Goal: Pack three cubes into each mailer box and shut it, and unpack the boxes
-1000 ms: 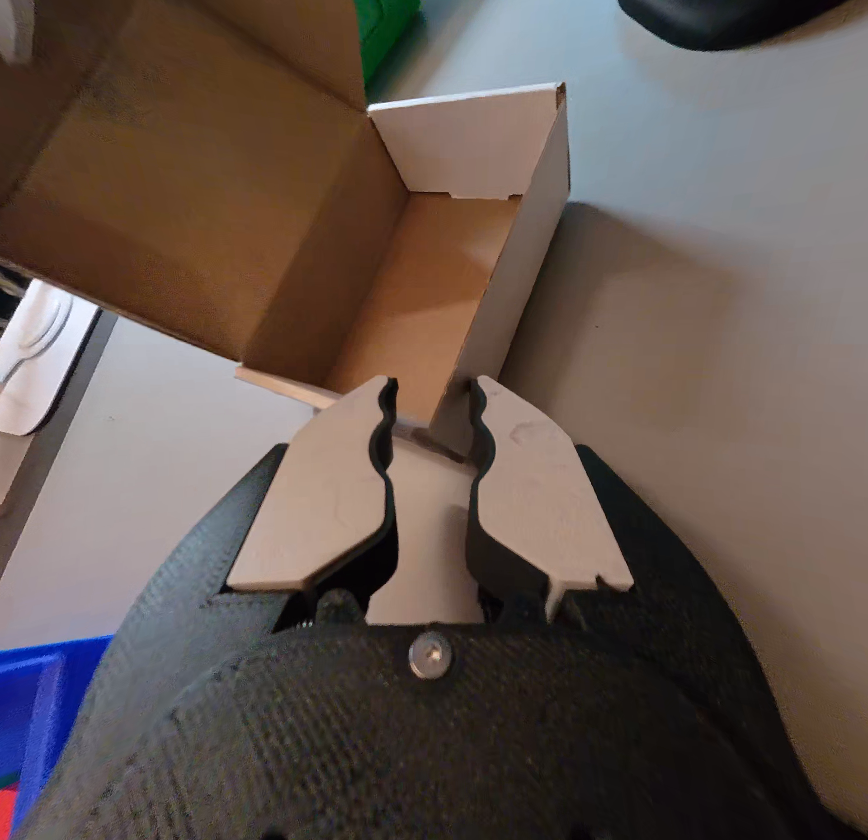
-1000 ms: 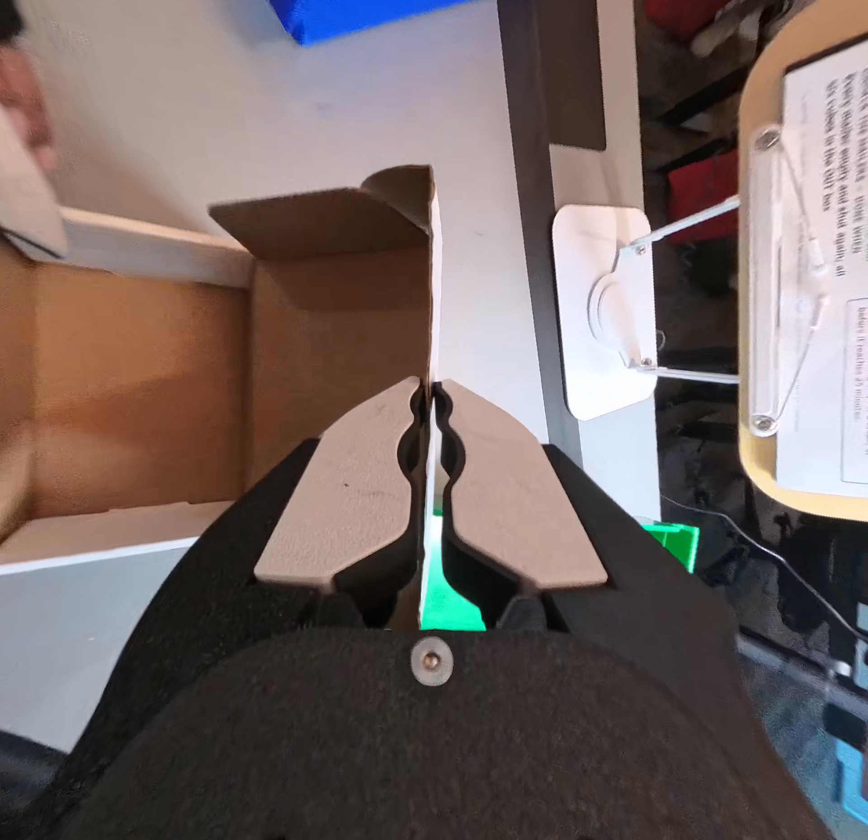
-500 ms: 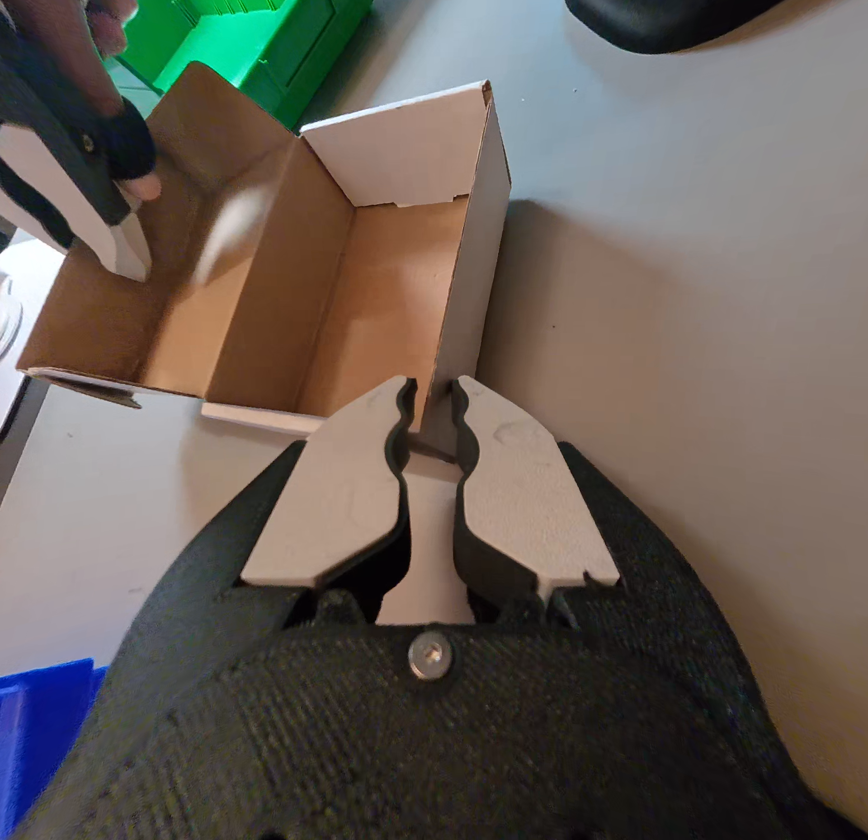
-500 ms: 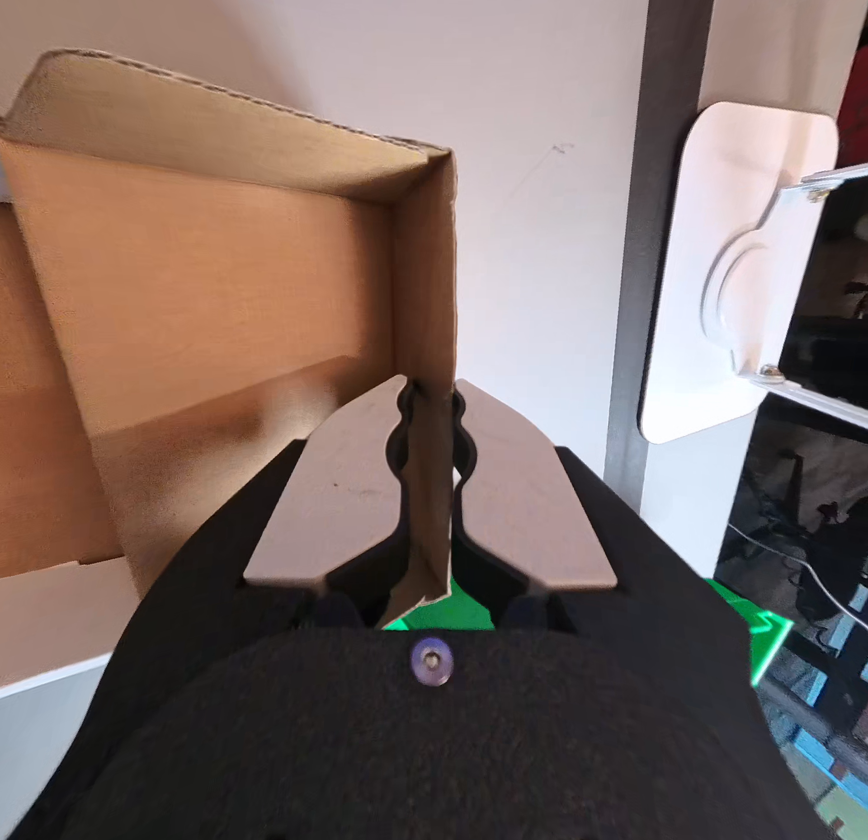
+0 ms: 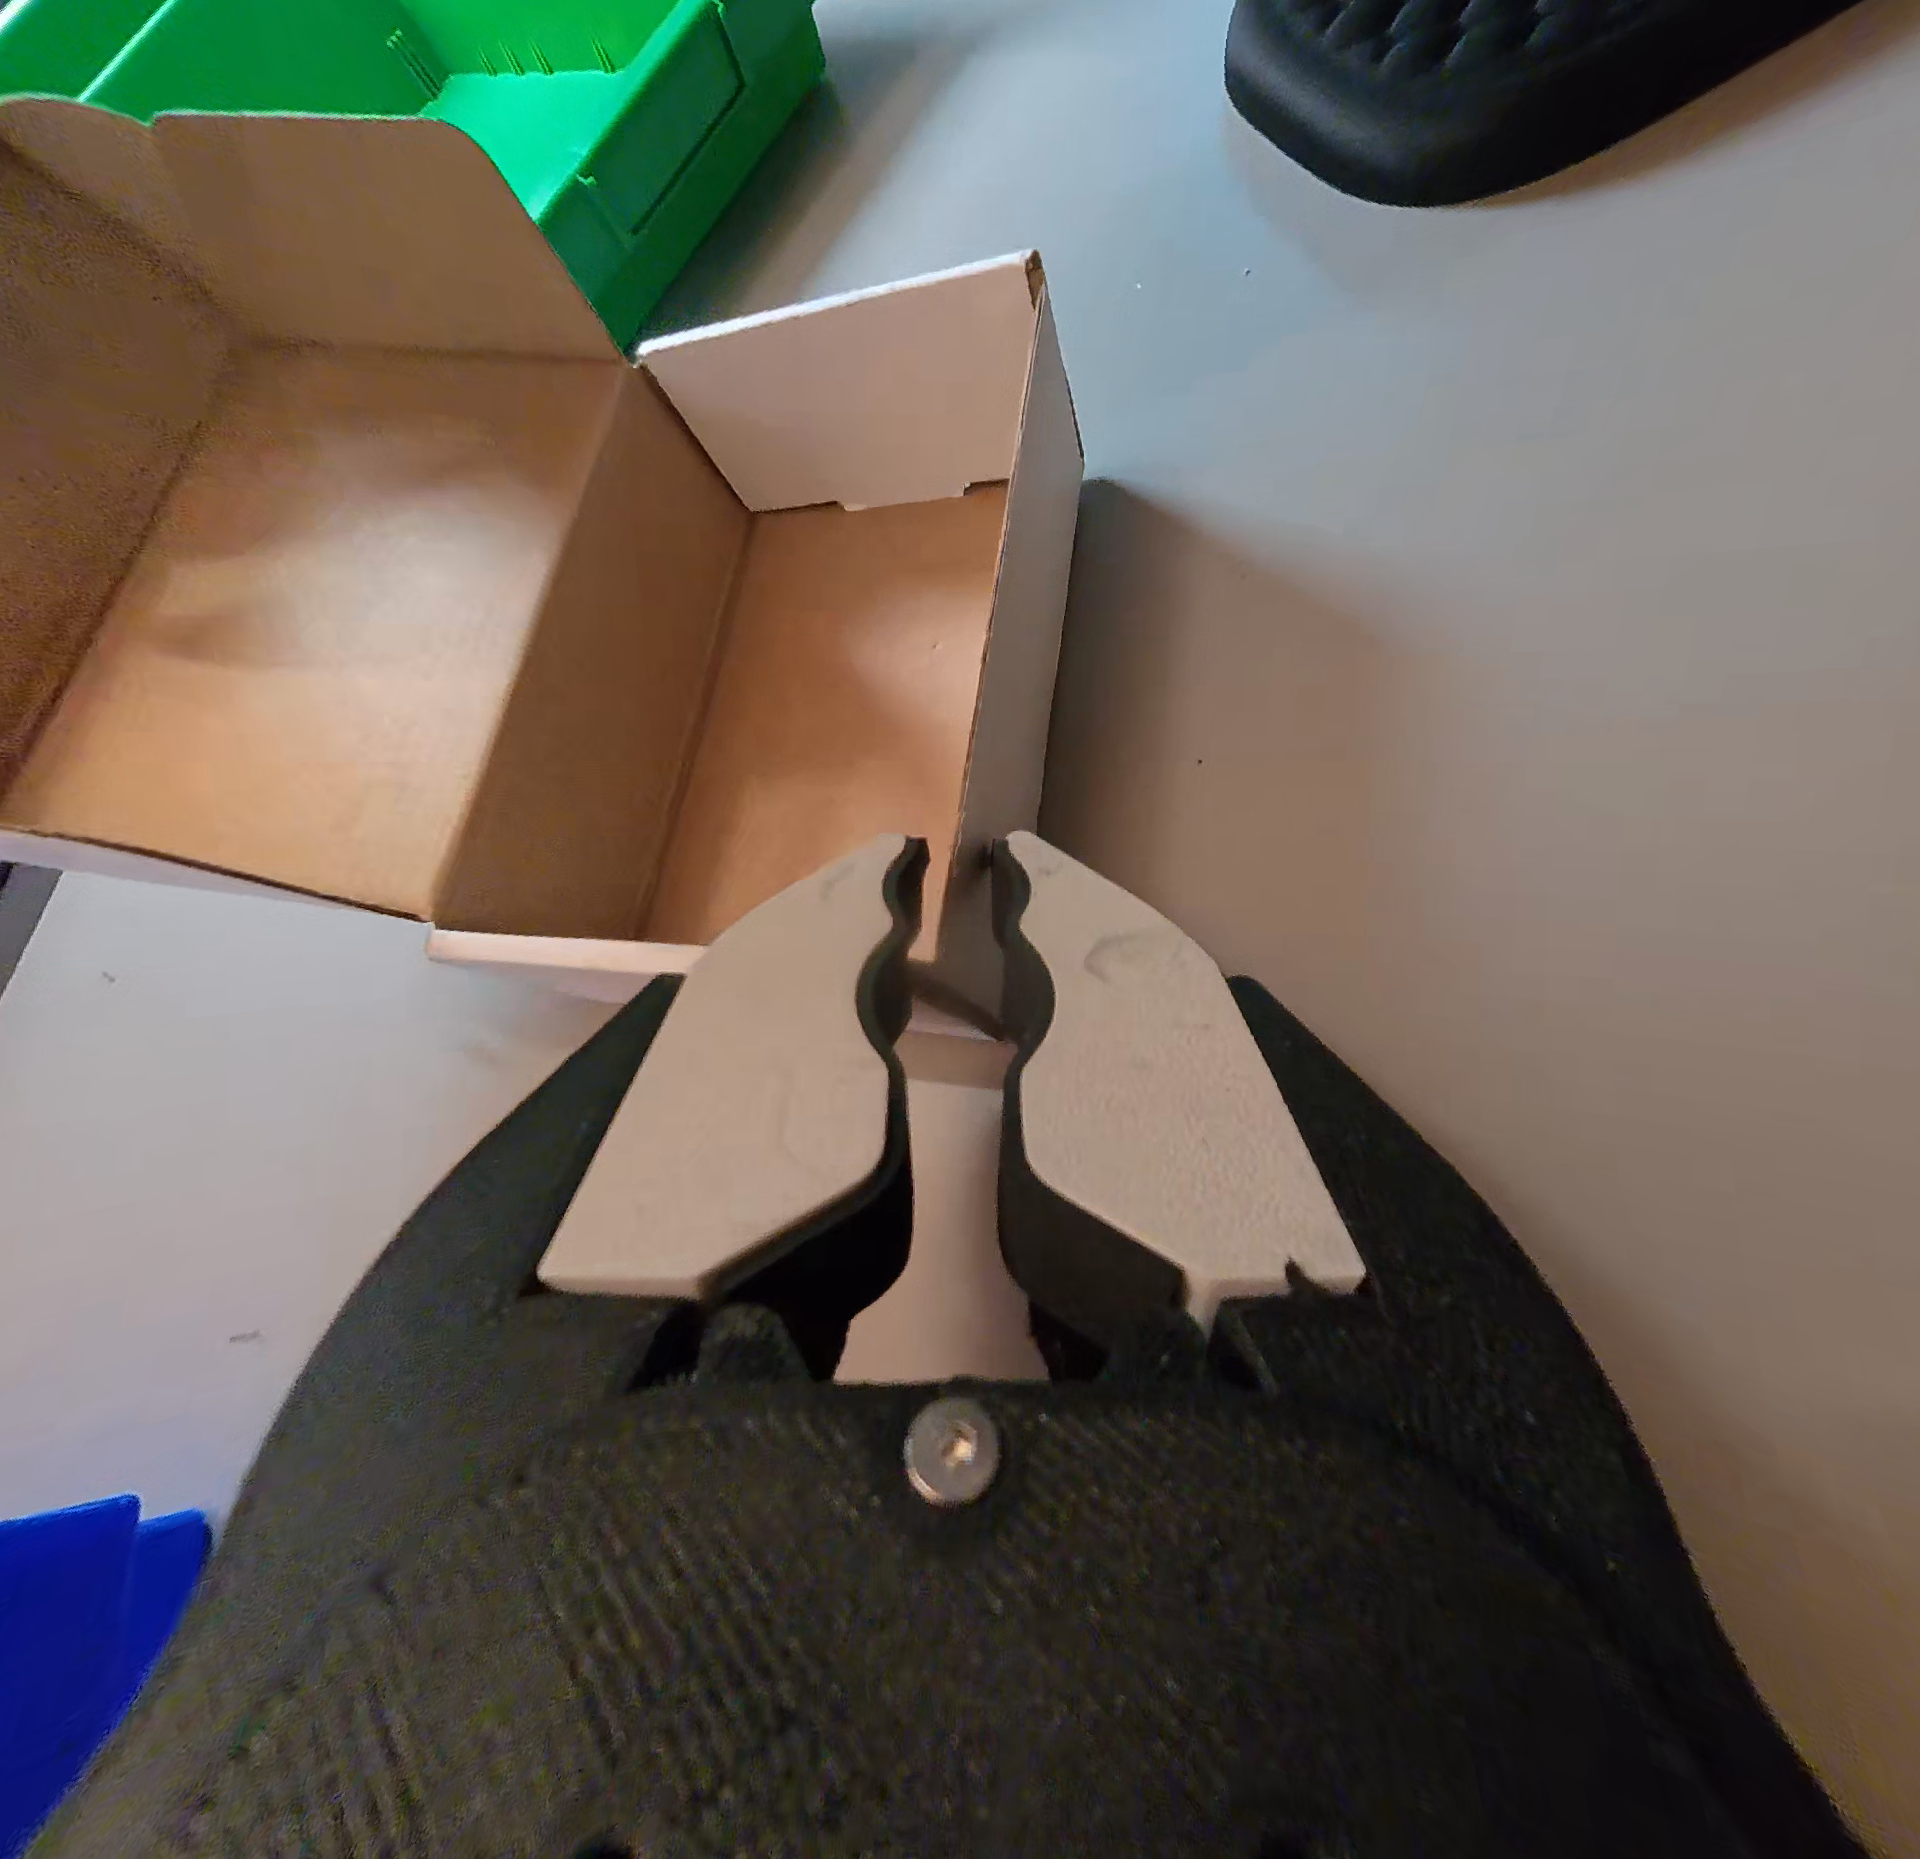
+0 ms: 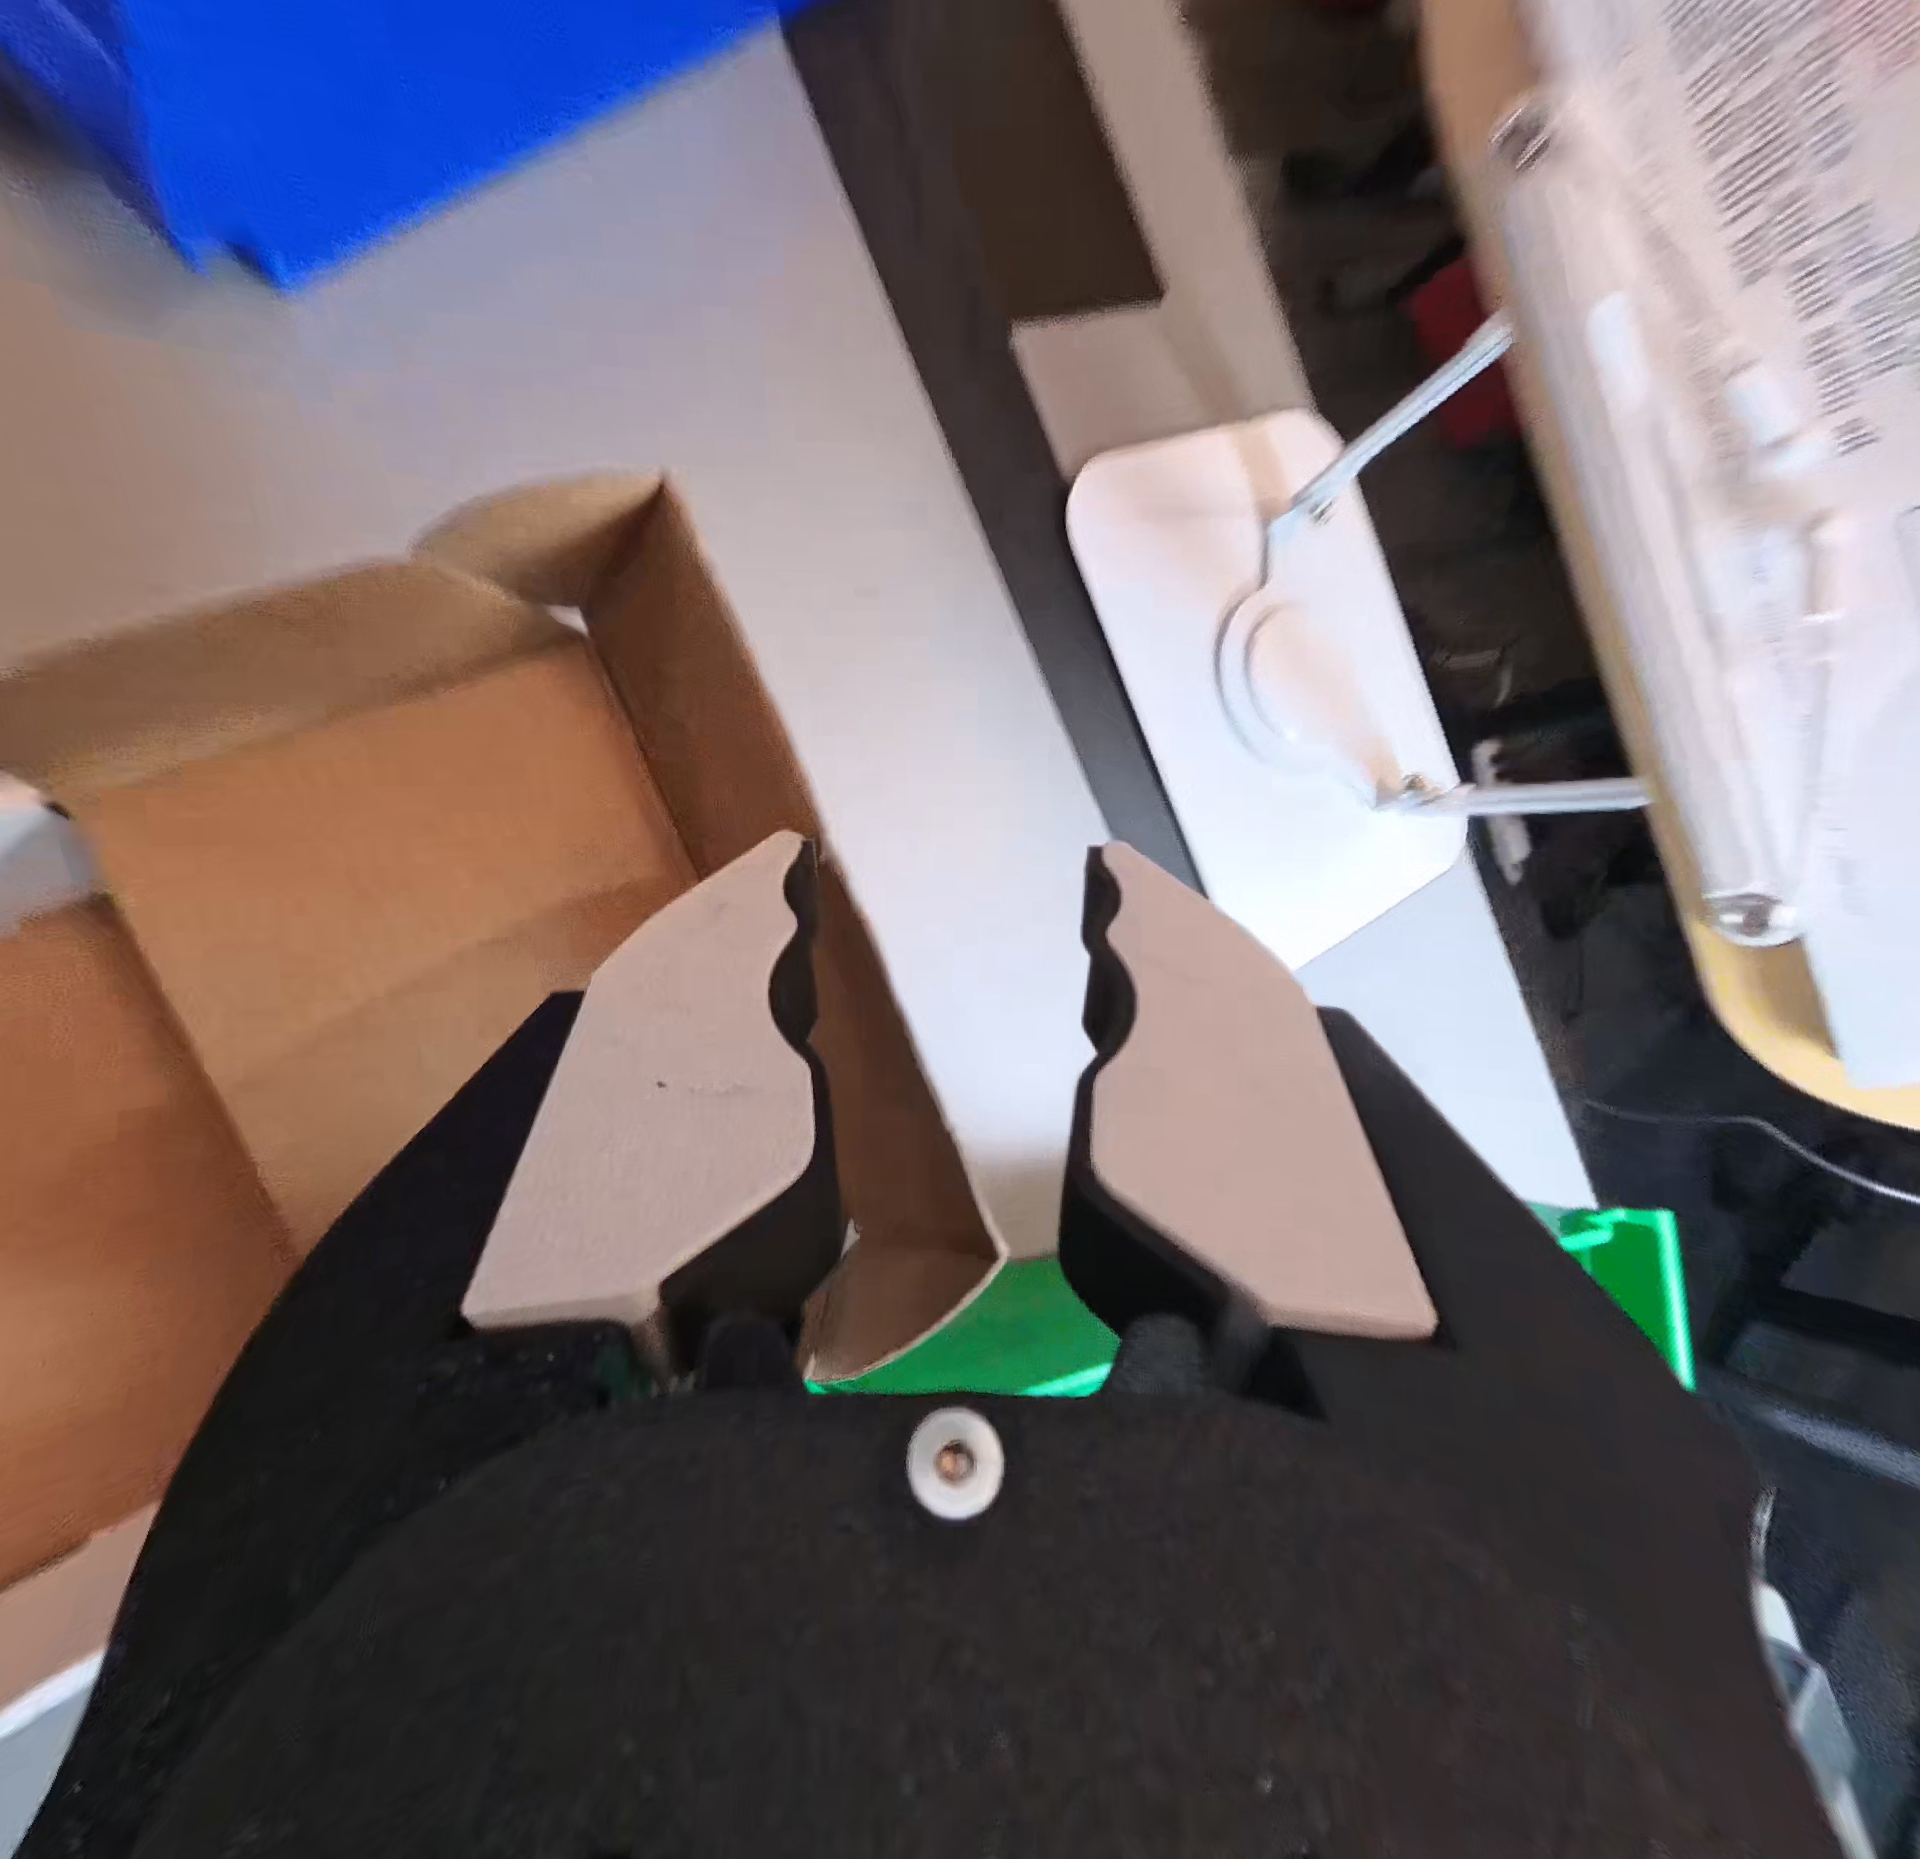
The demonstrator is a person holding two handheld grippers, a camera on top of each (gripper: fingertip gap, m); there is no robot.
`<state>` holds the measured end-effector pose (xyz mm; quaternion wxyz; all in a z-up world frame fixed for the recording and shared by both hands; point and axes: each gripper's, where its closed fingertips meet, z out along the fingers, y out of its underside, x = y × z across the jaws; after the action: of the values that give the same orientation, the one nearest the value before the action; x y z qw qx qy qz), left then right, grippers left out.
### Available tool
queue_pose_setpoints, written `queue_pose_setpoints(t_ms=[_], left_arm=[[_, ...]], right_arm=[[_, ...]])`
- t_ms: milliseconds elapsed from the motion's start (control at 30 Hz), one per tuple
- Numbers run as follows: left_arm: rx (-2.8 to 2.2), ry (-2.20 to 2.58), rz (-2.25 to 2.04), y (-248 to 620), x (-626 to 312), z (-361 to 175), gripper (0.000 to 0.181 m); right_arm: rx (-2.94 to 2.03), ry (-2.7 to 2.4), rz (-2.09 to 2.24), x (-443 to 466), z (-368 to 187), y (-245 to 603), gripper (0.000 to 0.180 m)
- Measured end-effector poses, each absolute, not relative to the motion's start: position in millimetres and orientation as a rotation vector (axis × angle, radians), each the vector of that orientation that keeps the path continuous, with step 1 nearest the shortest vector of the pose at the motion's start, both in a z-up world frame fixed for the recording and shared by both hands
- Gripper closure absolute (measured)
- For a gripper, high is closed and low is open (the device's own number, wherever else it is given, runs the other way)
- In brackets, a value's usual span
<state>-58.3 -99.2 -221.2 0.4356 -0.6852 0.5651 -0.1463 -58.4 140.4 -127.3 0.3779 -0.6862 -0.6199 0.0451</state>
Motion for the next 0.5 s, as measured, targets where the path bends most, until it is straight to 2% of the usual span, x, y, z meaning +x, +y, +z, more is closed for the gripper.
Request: queue_pose_setpoints(t_ms=[133,233,367,500], left_arm=[[-1.7,1.381,-0.39,-98.0,-58.2,-217.6,0.168],[-1.696,1.366,-0.412,-98.2,-58.7,-214.2,0.167],[-1.674,1.314,-0.513,-102.7,-61.9,-197.9,0.161],[-1.651,1.146,-0.563,-88.6,-88.2,-164.8,0.148]], right_arm=[[-1.527,-1.398,0.237,-55.1,-65.0,108.1,0.129],[-1.402,-1.316,0.327,-39.6,-42.5,67.7,0.13],[-1.373,-1.263,0.427,-6.4,-61.3,22.7,0.131],[-1.447,-1.202,0.532,29.9,-103.8,-2.6,0.13]])
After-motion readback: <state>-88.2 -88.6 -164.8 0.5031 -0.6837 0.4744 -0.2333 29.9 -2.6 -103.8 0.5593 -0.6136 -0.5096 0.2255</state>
